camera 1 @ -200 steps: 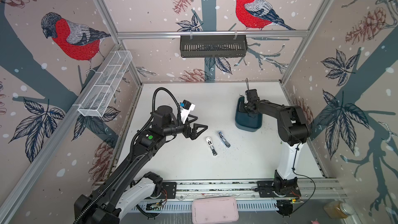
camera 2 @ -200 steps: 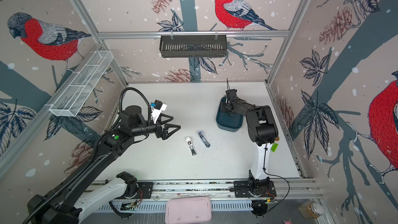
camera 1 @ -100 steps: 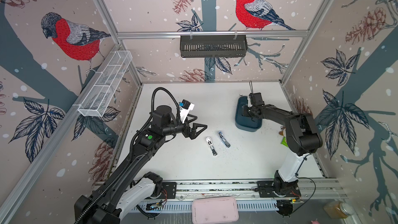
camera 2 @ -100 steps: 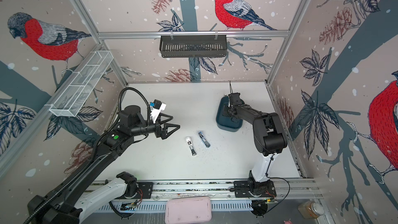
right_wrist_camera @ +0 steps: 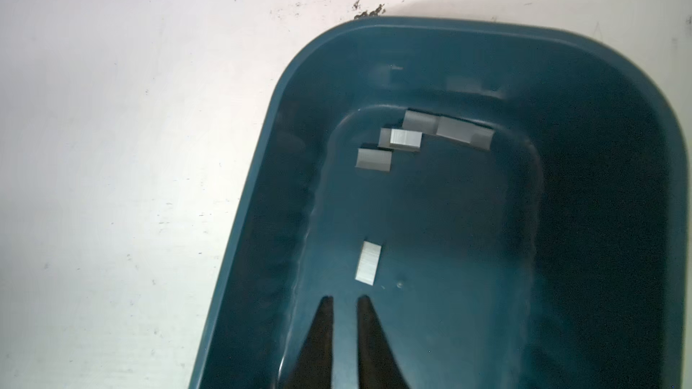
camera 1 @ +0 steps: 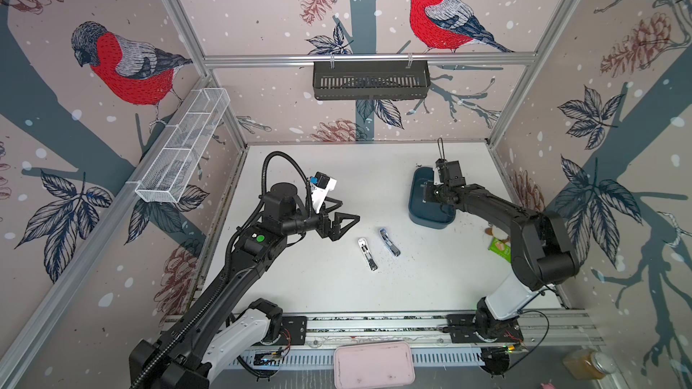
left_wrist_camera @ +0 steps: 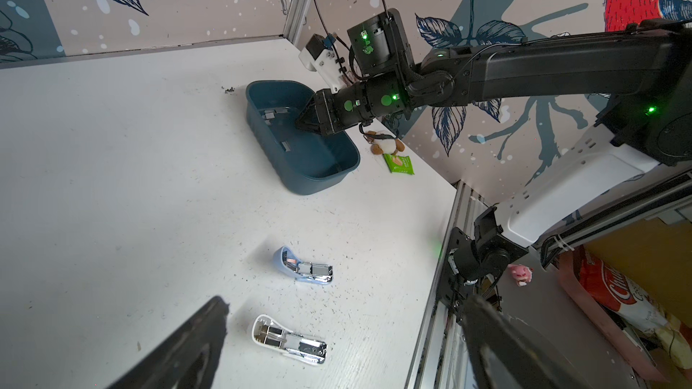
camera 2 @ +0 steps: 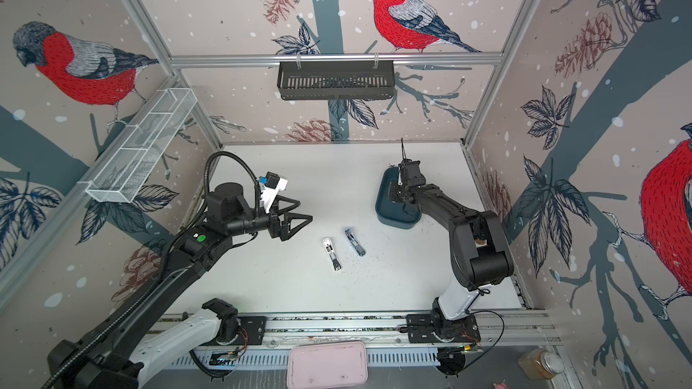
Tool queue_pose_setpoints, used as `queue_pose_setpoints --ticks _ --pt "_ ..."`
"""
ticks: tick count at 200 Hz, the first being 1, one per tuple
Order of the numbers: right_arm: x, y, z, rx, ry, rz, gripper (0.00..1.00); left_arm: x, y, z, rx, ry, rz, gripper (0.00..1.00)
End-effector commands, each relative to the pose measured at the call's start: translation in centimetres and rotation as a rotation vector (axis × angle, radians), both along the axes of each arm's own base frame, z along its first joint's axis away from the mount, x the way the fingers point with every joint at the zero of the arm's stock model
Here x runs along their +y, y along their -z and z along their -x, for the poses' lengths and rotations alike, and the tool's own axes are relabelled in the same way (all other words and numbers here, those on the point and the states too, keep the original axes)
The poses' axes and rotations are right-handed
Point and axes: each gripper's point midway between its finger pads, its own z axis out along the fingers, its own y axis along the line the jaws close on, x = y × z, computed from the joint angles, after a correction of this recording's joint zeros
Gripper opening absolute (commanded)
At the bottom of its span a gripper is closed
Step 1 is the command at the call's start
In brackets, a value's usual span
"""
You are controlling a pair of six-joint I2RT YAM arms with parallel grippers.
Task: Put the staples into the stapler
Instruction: 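Lower the right gripper into the bin and grasp a silver staple strip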
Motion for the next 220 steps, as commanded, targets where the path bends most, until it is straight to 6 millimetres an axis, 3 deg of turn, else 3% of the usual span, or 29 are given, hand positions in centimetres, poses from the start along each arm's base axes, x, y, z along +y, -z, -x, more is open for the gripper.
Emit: queue_pose_setpoints --ticks 1,117,220 --pt "-0.3 0.6 0.0 0.022 -0.005 0.033 0.25 0.0 -0.4 -0.1 -0.036 0.007 0.006 0.97" --pt "0.1 4.5 -0.7 0.115 0.016 0.088 0.29 -0.3 1.0 -0.9 0.001 0.003 -0.013 0.97" --pt "0.4 5.7 -1.1 0.142 0.027 0.093 0.30 -0.1 1.0 -1.1 0.007 0.000 -0.013 0.97"
